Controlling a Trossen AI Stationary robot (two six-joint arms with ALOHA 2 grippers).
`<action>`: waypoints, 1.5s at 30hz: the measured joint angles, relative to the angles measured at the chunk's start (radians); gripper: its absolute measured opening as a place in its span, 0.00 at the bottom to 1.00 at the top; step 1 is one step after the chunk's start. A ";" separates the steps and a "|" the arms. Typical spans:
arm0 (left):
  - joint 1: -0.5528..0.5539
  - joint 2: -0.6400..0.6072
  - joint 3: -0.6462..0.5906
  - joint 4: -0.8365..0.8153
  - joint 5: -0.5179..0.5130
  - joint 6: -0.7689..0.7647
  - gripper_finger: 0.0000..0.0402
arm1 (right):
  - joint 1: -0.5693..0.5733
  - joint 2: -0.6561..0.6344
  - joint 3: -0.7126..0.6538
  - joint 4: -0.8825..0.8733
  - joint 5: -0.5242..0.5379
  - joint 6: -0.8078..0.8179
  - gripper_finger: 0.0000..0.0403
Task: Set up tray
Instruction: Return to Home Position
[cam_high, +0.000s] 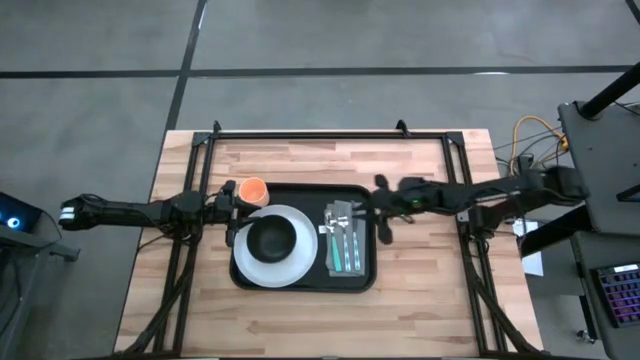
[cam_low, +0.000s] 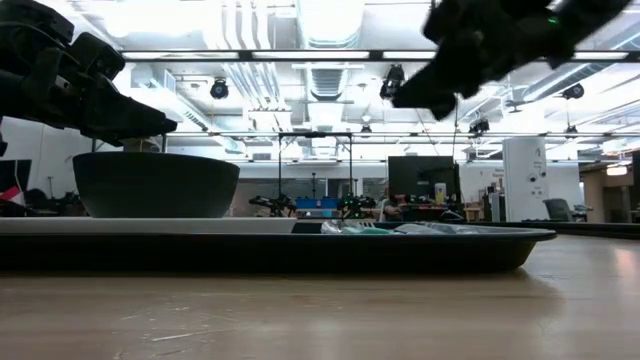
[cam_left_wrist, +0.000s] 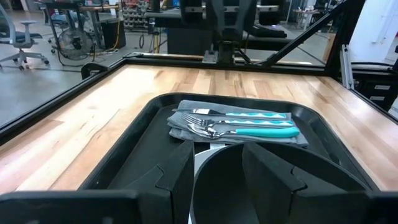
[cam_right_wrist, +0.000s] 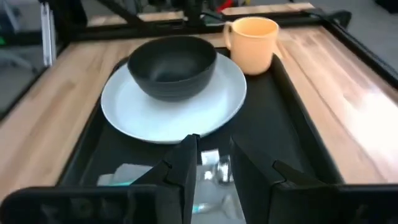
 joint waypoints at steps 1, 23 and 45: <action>0.000 0.000 0.000 0.000 0.000 0.000 0.29 | -0.001 -0.036 -0.028 0.004 0.001 0.031 0.21; 0.000 0.000 0.000 0.000 0.000 0.000 0.29 | -0.002 -0.358 -0.158 0.012 0.002 -0.050 0.19; 0.000 0.000 0.000 0.000 0.000 0.000 0.29 | -0.003 -0.610 -0.392 0.214 0.002 -0.050 0.17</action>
